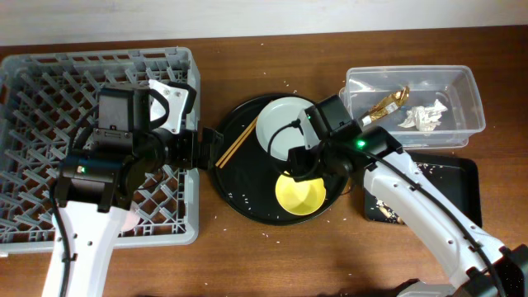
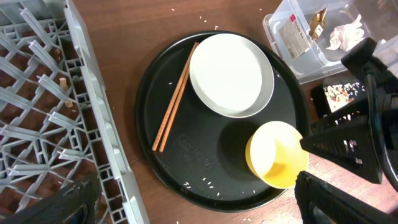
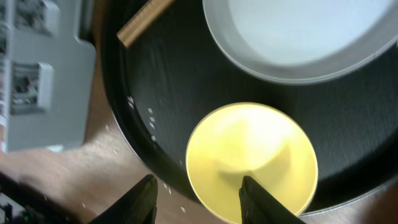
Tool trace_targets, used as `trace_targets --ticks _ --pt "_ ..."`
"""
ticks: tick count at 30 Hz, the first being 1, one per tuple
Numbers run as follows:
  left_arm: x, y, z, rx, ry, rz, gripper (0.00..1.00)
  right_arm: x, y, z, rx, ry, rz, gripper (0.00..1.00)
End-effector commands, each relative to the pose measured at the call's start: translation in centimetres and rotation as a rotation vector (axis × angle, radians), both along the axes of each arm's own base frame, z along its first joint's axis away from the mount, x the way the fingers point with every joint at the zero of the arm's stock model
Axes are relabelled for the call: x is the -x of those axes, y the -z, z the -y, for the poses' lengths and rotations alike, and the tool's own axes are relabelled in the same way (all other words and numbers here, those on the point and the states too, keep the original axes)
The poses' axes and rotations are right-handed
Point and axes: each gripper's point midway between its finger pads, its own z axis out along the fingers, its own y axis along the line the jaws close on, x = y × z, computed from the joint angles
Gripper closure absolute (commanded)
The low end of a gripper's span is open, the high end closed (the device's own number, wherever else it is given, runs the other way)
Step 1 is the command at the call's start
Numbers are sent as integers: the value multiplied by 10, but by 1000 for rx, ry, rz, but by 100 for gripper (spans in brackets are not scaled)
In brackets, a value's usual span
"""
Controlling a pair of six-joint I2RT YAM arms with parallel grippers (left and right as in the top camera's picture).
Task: Sort waste into correct bins and load items into the dishwasher rack
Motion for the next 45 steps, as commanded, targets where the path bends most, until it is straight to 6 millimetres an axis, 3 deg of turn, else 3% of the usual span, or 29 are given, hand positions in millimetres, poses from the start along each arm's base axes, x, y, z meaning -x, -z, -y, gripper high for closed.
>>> trace_targets --ticks 1,2,4,6,7,8,11,14,16,18,22,25,28,31,39,40,42,45 --pt "-1 0 0 -14 10 8 1 3 2 -1 5 -18 -18 38" --pt "-1 0 0 -14 10 8 1 2 -3 0 0 -21 -2 13" --pt "-1 0 0 -14 10 8 1 4 -45 0 -43 -70 84 1" --pt "-1 0 0 -14 10 8 1 19 -95 10 -73 -90 196 2" --pt "-1 0 0 -14 10 8 1 21 -113 21 -51 -66 279 2" --pt "-1 0 0 -14 10 8 1 28 -147 46 -12 -8 434 2" --pt "-1 0 0 -14 10 8 1 43 -193 95 75 143 646 2" --pt "-1 0 0 -14 10 8 1 78 -219 159 209 320 795 2" --pt "-1 0 0 -14 10 8 1 96 -204 185 264 360 868 2" --pt "-1 0 0 -14 10 8 1 93 -167 199 273 446 903 1" --pt "-1 0 0 -14 10 8 1 75 -72 202 226 521 999 1" --pt "-1 0 0 -14 11 8 1 61 -33 199 161 559 1119 1" --pt "-1 0 0 -14 10 8 1 50 -22 196 104 588 1217 2" --pt "-1 0 0 -14 10 8 1 51 -15 196 114 583 1193 2" --pt "0 0 2 -6 15 7 1 51 -16 196 114 583 1193 2" --pt "4 -4 13 54 58 -6 1 51 -16 196 114 583 1193 2" --pt "5 -33 57 250 235 64 1 51 -16 196 114 583 1193 2" --pt "19 52 134 35 333 -141 1 51 -16 196 114 583 1194 2"
